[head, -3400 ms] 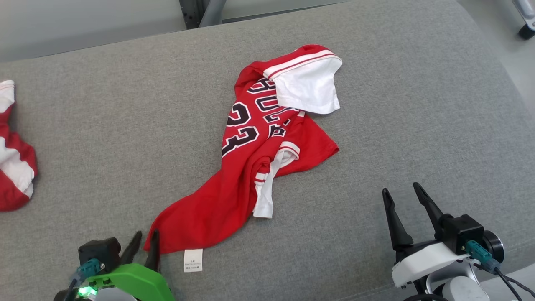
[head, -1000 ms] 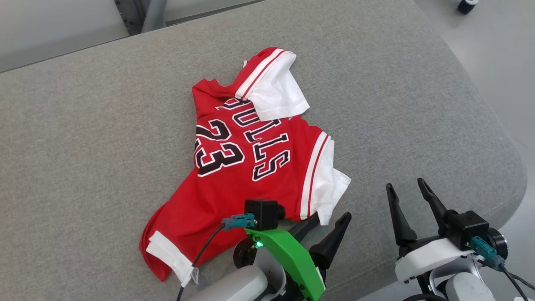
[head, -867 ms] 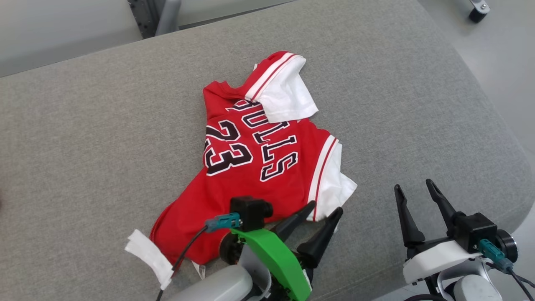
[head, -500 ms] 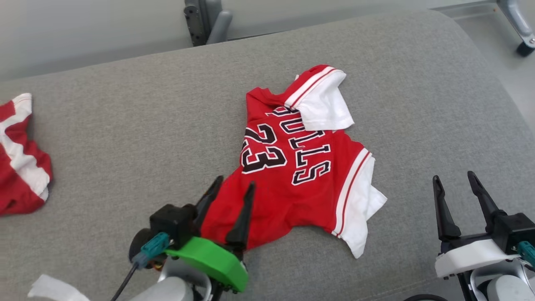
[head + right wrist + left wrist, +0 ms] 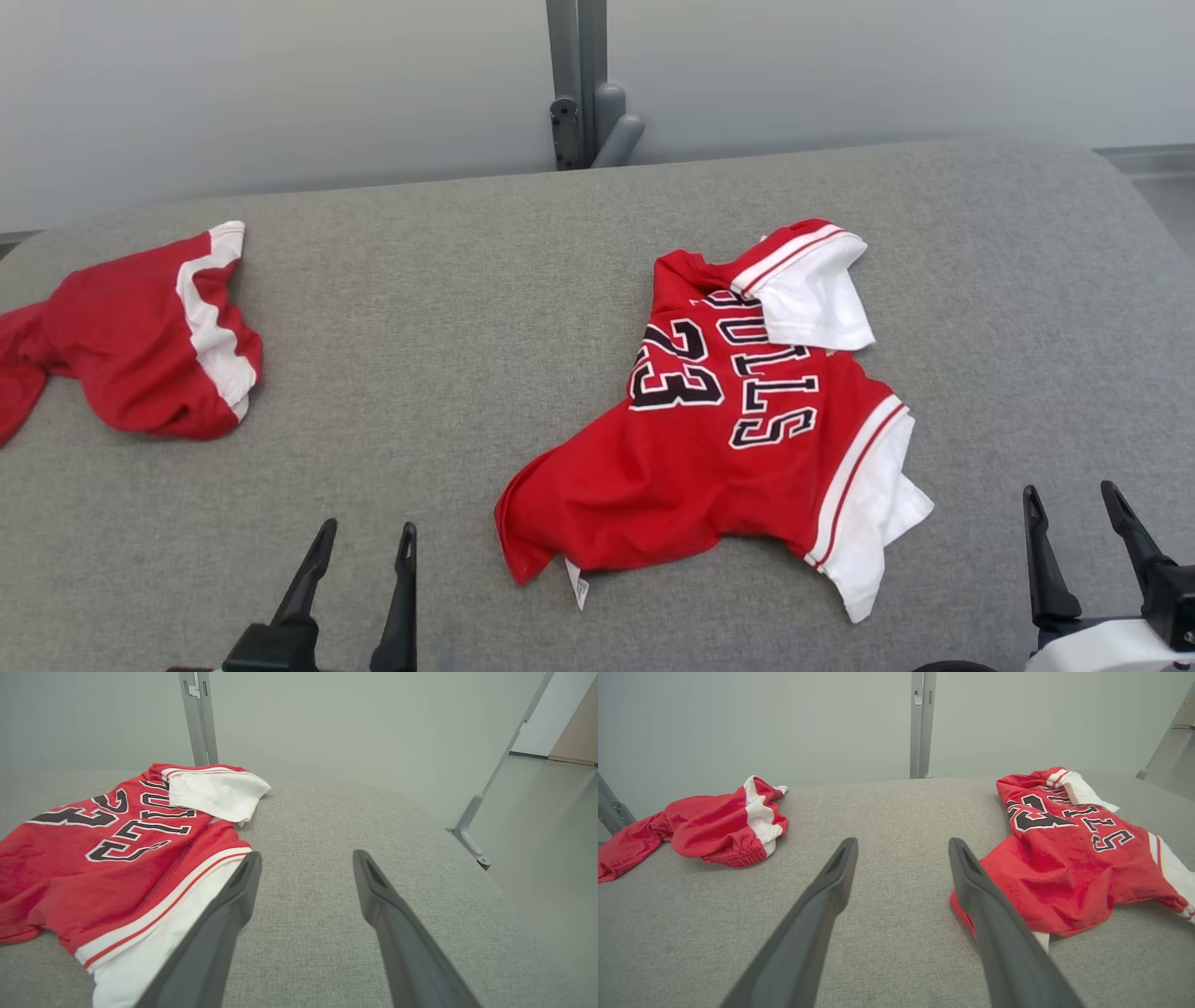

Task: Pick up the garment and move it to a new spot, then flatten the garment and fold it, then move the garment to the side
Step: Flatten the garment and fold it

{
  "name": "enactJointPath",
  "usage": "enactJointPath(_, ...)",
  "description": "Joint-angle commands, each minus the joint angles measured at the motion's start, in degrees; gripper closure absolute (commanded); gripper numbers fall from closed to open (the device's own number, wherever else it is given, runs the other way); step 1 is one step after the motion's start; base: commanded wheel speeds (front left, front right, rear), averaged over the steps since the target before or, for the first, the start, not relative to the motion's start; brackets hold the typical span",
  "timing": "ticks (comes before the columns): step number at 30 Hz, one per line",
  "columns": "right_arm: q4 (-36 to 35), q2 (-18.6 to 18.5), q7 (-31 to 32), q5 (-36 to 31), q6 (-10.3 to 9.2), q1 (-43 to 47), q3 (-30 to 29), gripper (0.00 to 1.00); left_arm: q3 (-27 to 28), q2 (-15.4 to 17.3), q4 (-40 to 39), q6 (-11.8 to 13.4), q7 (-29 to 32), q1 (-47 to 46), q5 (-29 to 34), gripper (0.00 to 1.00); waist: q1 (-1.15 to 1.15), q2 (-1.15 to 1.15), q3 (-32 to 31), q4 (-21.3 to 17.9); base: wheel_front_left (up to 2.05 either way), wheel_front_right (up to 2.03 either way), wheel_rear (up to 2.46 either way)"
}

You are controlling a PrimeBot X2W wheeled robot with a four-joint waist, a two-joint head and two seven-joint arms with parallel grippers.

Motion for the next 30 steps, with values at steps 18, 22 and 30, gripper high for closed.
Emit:
enactJointPath(18, 0.79, 1.07, -0.16, -2.57, -0.07, -0.86, 1.90, 0.00, 26.47, -14.34, 7.78, -17.21, -0.01, 14.03, 15.78, 0.00, 0.00, 0.69, -3.22, 2.86, 0.00, 0.00, 0.00)
enactJointPath(22, 0.81, 1.24, -0.16, -2.41, -0.06, -1.12, 2.25, 0.00, 29.55, -16.04, 8.68, -20.13, -0.01, 14.19, 17.26, 0.00, 0.00, 0.69, -3.07, 2.95, 0.00, 0.00, 0.00)
enactJointPath(30, 0.96, 1.51, -0.16, -2.25, -0.06, -1.05, 2.75, 0.00, 33.04, -19.02, 10.11, -24.32, -0.01, 13.86, 20.38, 0.00, 0.00, 0.69, -3.21, 2.83, 0.00, 0.00, 0.00)
